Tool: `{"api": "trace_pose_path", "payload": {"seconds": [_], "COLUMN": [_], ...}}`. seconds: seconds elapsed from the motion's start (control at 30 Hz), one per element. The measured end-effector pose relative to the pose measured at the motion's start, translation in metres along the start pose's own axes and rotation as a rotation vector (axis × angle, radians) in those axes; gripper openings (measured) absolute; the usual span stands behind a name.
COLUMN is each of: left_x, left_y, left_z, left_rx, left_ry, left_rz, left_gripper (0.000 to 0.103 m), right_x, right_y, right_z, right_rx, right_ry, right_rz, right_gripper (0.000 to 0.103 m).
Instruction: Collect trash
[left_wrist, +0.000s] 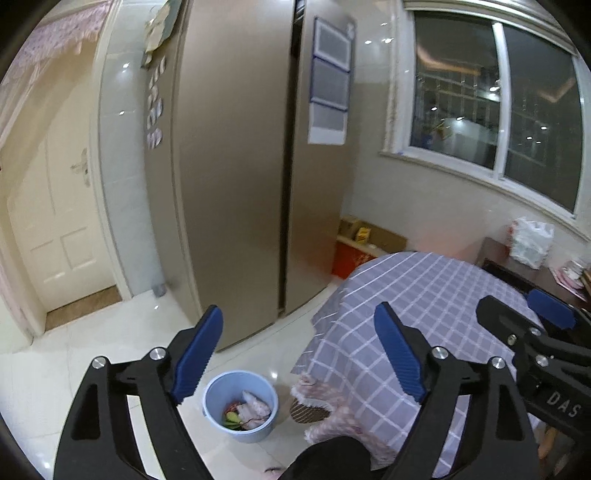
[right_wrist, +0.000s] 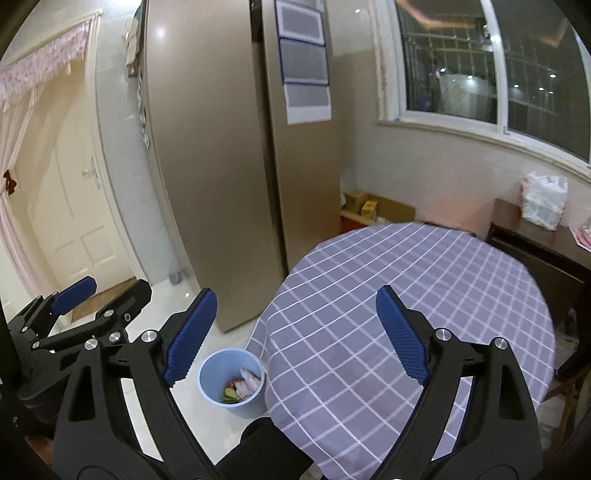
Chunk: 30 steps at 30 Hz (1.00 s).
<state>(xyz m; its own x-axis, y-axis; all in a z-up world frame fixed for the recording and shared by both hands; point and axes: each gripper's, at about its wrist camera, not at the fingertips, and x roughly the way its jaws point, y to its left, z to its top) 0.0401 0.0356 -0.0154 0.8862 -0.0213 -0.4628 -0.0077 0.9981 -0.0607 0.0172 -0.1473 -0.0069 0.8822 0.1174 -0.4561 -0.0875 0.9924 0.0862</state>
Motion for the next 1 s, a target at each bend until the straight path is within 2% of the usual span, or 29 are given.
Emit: {"api": "trace_pose_path", "payload": {"seconds": [0.37,0.7,1.0], "left_x": [-0.044,-0.053,-0.053], "left_y": [-0.032,-0.045,-0.042], "left_z": [0.002,-0.003,-0.002], "left_rx": [0.045,0.068,0.068], "left_ry": [-0.086,-0.107,-0.113], "left_rz": [-0.05,-0.074,-0.062], "left_gripper": [0.092,0.092,0.092], "right_x": [-0.05,-0.068,-0.071], "right_y": [-0.027,-0.034,-0.037], "right_z": [-0.004,-0.01,-0.013], "right_rx": [0.039,0.035,0.036], "right_ry": [-0.088,-0.128,-0.136], "right_rz": [-0.06,-0.101,-0.094], "right_gripper": [0.089,0.09,0.09]}}
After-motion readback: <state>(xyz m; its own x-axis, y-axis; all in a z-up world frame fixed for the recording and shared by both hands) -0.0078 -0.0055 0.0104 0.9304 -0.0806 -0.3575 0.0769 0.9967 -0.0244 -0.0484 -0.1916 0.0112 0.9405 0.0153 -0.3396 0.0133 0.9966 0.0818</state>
